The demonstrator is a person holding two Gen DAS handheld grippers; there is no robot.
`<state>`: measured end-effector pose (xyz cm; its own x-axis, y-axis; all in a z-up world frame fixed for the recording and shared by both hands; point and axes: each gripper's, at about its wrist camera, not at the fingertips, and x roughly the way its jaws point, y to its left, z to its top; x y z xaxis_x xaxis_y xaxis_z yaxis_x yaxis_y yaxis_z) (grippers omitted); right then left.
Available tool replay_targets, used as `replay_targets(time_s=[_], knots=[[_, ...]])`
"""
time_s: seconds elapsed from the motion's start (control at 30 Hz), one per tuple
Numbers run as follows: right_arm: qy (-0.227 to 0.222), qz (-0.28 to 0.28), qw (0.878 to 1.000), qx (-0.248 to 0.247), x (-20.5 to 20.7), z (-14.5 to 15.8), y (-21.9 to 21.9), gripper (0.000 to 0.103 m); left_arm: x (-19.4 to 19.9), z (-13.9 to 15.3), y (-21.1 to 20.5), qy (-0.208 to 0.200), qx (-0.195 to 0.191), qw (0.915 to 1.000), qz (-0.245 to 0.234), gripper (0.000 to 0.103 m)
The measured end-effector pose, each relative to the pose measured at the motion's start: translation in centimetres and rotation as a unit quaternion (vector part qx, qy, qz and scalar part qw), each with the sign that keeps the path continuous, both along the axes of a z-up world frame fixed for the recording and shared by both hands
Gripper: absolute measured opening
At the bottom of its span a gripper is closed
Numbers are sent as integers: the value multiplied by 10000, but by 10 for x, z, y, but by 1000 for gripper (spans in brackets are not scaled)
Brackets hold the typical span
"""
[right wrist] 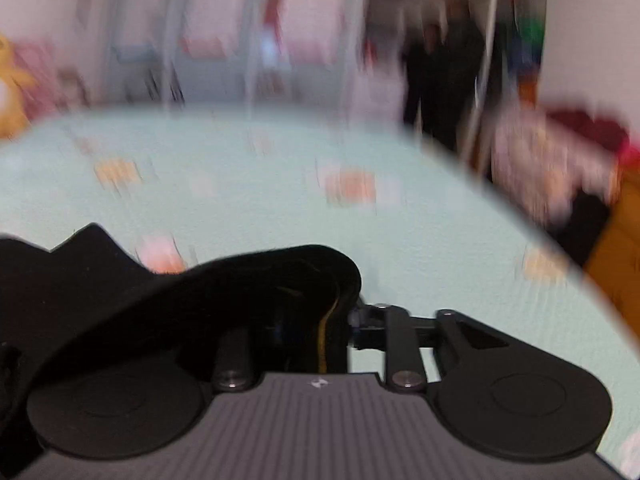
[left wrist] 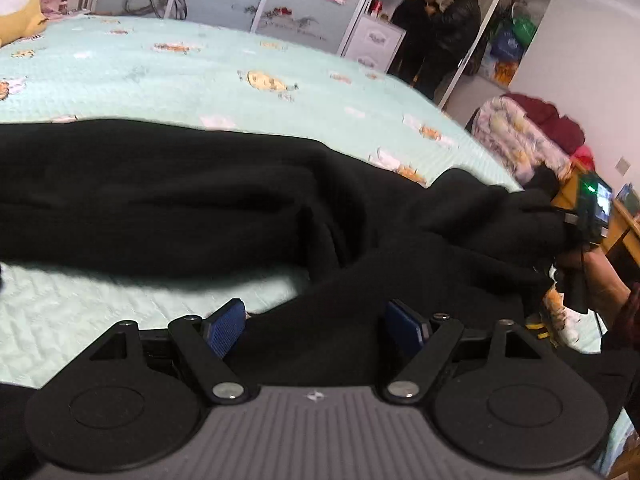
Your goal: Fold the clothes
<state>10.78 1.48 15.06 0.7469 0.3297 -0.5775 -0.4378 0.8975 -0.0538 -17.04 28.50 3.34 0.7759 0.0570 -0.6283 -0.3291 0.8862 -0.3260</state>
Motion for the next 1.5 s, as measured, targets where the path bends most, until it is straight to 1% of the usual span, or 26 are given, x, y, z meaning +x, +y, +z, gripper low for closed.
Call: replay_targets(time_s=[0.03,0.1,0.13,0.17,0.2,0.23,0.3,0.33,0.37,0.4,0.57,0.7,0.77,0.83,0.9,0.93,0.97,1.0,1.03,1.07,1.1,1.17,1.2,1.3,1.37,1.5], knots=[[405,-164,9988,207,5,-10,-3,33,2,-1,-3,29,29,10000,-11,79],[624,-424,9918,1030,-9,-17,-25,39,-2,6,-13,-39,306,9994,-140,79],[679,-526,9837,1578,-19,-19,-41,45,-5,13,-21,-82,561,9982,-216,79],[765,-633,9712,2165,-28,-21,-59,58,-7,20,-32,-146,850,9957,-333,79],[826,-743,9548,2758,-37,-24,-78,61,-9,28,-45,-233,1128,9921,-505,79],[851,-850,9352,3331,-45,-32,-98,61,-7,36,-60,-327,1361,9875,-721,80],[855,-996,8960,4242,-56,-53,-132,61,4,53,-95,-535,1673,9757,-1312,81],[872,-1021,8740,4671,-60,-65,-147,59,11,59,-112,-607,1815,9688,-1576,81],[884,-995,8612,4905,-61,-70,-154,51,21,63,-131,-623,1935,9626,-1789,81],[874,-954,8593,4949,-60,-69,-156,51,32,65,-148,-615,2040,9573,-1955,81],[820,-750,8491,5164,-55,-66,-165,52,100,60,-221,-467,2227,9426,-2445,81],[777,-586,8404,5332,-51,-63,-173,53,140,40,-268,-286,2749,9294,-2446,81],[755,-504,8358,5414,-49,-62,-176,54,153,28,-281,-199,3062,9229,-2324,81],[733,-422,8311,5496,-47,-60,-180,57,161,20,-288,-201,3507,9123,-2103,81],[699,-357,8306,5513,-49,-57,-184,58,173,8,-288,-92,3968,8975,-1924,80],[680,-328,8310,5511,-50,-56,-187,58,177,4,-285,-22,4088,8935,-1858,59],[660,-276,8314,5510,-52,-54,-189,58,179,7,-274,39,3891,9023,-1857,43],[646,-181,8319,5508,-54,-51,-190,58,177,16,-259,19,3500,9181,-1860,41],[649,-58,8344,5473,-56,-48,-189,57,176,26,-243,-29,3174,9309,-1809,36],[653,67,8406,5376,-58,-45,-187,48,175,37,-227,-76,2843,9425,-1756,24],[648,190,8485,5248,-61,-42,-184,32,174,47,-213,-131,2591,9507,-1698,21],[750,509,8619,4989,-65,-38,-173,18,169,65,-191,-274,2234,9606,-1630,15],[824,682,8681,4848,-68,-36,-166,18,167,70,-184,-331,2045,9640,-1665,14],[980,1041,8872,4387,-76,-31,-145,18,164,82,-171,-500,1626,9685,-1820,13],[1018,1214,8834,4409,-80,-28,-139,18,164,89,-164,-597,1299,9718,-1873,13],[1166,1439,8620,4719,-80,-22,-138,19,170,100,-153,-850,574,9754,-1952,12]])
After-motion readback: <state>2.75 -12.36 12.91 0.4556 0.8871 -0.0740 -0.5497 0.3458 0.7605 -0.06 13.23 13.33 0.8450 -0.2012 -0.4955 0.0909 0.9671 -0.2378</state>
